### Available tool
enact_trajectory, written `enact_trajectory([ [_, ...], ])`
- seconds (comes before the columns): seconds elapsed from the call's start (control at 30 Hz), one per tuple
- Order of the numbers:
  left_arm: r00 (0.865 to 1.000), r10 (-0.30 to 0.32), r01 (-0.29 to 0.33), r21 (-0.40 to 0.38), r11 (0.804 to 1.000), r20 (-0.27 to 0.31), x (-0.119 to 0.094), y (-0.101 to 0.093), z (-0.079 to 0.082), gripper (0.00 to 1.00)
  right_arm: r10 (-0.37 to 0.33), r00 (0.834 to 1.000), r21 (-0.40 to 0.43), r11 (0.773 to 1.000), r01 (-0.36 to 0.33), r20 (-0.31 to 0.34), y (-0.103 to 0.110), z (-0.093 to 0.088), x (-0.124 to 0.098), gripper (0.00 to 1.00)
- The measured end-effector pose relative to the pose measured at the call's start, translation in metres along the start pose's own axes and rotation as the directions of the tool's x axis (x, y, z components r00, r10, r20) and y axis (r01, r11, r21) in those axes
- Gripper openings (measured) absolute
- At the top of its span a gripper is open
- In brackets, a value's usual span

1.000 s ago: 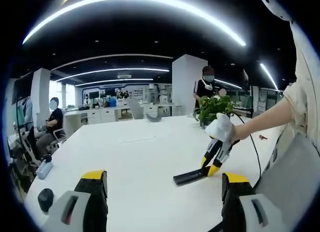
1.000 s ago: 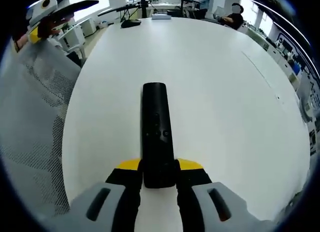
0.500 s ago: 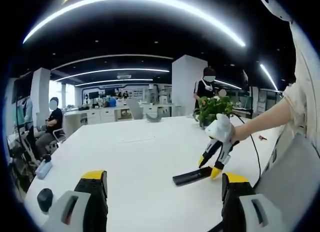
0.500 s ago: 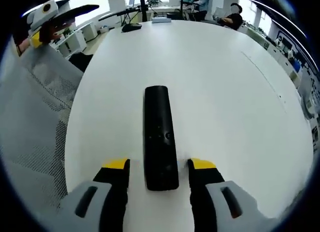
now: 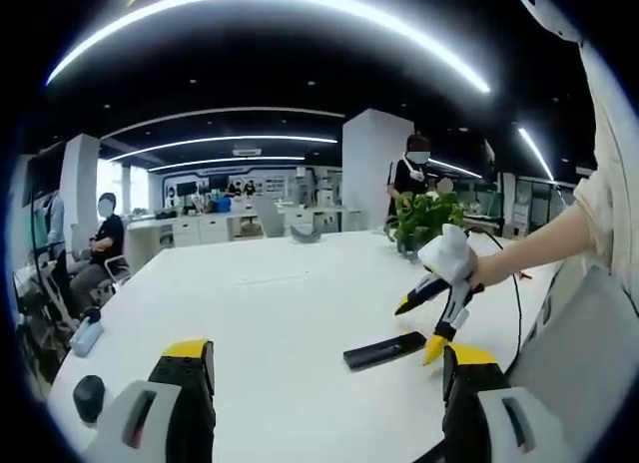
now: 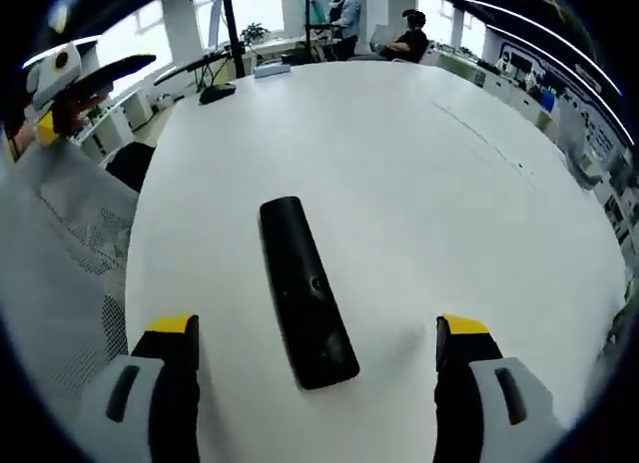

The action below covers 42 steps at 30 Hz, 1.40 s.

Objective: Press the specified remote control buttons in sequence, fully releasing each button before pressing the next.

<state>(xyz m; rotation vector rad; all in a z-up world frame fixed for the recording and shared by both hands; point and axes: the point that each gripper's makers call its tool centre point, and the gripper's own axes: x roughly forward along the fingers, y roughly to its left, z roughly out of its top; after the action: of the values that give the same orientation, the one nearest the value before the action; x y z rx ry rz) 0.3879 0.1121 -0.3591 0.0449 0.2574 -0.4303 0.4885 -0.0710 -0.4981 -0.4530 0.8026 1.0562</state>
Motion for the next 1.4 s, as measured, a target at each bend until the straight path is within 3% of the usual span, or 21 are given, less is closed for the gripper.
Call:
enact_trajectory([
  [0.13,1.000,-0.006,0.006,0.007,1.000,-0.007,0.000,-0.002,0.000,0.99,-0.064,0.994,0.050,0.997,0.060,0.090,0.008,0.015,-0.022,1.00],
  [0.23,1.000,-0.005,0.005,0.004,1.000,-0.003,0.000,-0.001,0.000,0.99,-0.088,0.990,0.065,0.995,0.081,0.111,0.013,0.018,-0.035,1.00],
  [0.3,1.000,-0.006,0.006,0.004,1.000,-0.002,0.000,-0.002,0.000,0.99,-0.093,0.989,0.080,0.993,0.084,0.117,0.006,0.008,-0.040,1.00],
  [0.53,1.000,-0.009,0.009,0.008,1.000,0.000,0.000,-0.002,0.000,0.99,-0.130,0.981,0.111,0.987,0.114,0.145,0.025,0.000,-0.071,1.00],
  [0.63,1.000,-0.008,0.008,0.010,1.000,-0.001,-0.001,-0.002,0.000,0.99,-0.176,0.973,0.099,0.982,0.163,0.146,0.026,-0.003,-0.086,1.00],
  [0.93,1.000,-0.017,0.017,0.011,1.000,-0.008,-0.001,-0.003,-0.002,0.98,-0.335,0.913,0.190,0.936,0.295,0.231,0.029,-0.003,-0.141,1.00],
  [1.03,1.000,-0.020,0.021,0.018,1.000,-0.016,-0.001,-0.004,-0.003,0.98,-0.355,0.908,0.204,0.928,0.313,0.224,0.033,-0.009,-0.152,1.00],
  [1.17,0.999,-0.022,0.023,0.021,1.000,-0.023,0.000,-0.005,-0.004,0.98,-0.383,0.905,0.151,0.921,0.359,0.186,0.043,-0.018,-0.166,1.00],
  [1.3,0.999,-0.024,0.025,0.027,0.999,-0.036,0.000,-0.006,-0.007,0.98,-0.423,0.887,0.137,0.905,0.402,0.189,0.043,-0.029,-0.174,1.00],
  [1.4,0.999,-0.024,0.025,0.033,0.999,-0.045,0.000,-0.007,-0.008,0.97,-0.464,0.866,0.184,0.882,0.433,0.189,0.039,-0.037,-0.180,1.00],
])
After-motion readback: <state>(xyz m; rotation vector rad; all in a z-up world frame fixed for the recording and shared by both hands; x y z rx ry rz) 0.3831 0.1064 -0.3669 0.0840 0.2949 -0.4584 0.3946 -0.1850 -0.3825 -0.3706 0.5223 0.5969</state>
